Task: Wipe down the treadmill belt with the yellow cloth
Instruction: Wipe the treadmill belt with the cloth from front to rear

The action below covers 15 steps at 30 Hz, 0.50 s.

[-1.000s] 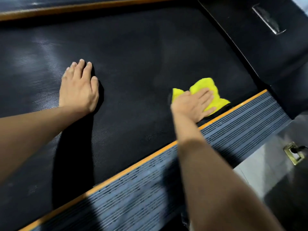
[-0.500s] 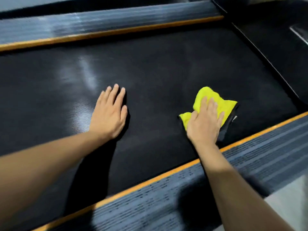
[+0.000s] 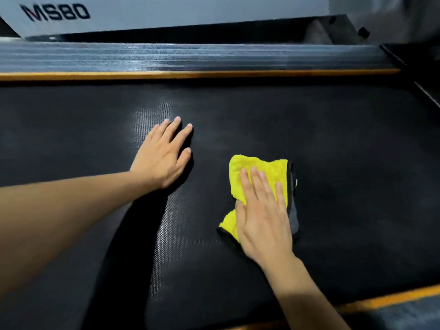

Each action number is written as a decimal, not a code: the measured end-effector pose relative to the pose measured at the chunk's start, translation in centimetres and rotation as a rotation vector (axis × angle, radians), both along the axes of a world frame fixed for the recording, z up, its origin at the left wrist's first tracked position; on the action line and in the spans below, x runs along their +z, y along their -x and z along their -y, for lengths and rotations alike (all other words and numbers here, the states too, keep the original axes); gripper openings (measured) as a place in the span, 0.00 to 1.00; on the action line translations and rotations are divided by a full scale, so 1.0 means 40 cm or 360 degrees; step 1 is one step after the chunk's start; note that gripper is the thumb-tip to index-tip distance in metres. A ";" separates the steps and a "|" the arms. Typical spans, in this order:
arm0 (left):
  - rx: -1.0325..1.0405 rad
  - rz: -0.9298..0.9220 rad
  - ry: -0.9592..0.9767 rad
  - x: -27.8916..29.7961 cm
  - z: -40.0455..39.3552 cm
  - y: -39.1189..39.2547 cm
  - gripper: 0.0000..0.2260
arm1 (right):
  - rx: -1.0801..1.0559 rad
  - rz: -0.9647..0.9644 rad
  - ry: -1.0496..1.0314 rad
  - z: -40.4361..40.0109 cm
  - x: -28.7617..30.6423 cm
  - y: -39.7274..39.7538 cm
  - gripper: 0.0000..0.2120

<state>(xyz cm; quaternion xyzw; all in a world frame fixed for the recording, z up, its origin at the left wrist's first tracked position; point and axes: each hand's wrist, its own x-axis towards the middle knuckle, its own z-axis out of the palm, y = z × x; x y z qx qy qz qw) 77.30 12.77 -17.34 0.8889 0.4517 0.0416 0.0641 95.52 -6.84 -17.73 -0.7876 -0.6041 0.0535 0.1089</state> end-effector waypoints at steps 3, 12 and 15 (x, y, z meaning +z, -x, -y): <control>0.0039 0.0035 0.0012 -0.019 -0.040 -0.008 0.31 | -0.0016 -0.0006 -0.0004 -0.137 -0.010 -0.054 0.30; 0.0078 0.0122 0.0026 -0.032 -0.041 -0.012 0.28 | -0.0037 0.0033 0.0090 -0.600 -0.025 -0.190 0.28; 0.0064 0.0124 0.0015 -0.040 -0.041 -0.015 0.29 | -0.0124 0.0035 0.0078 -0.641 -0.020 -0.175 0.27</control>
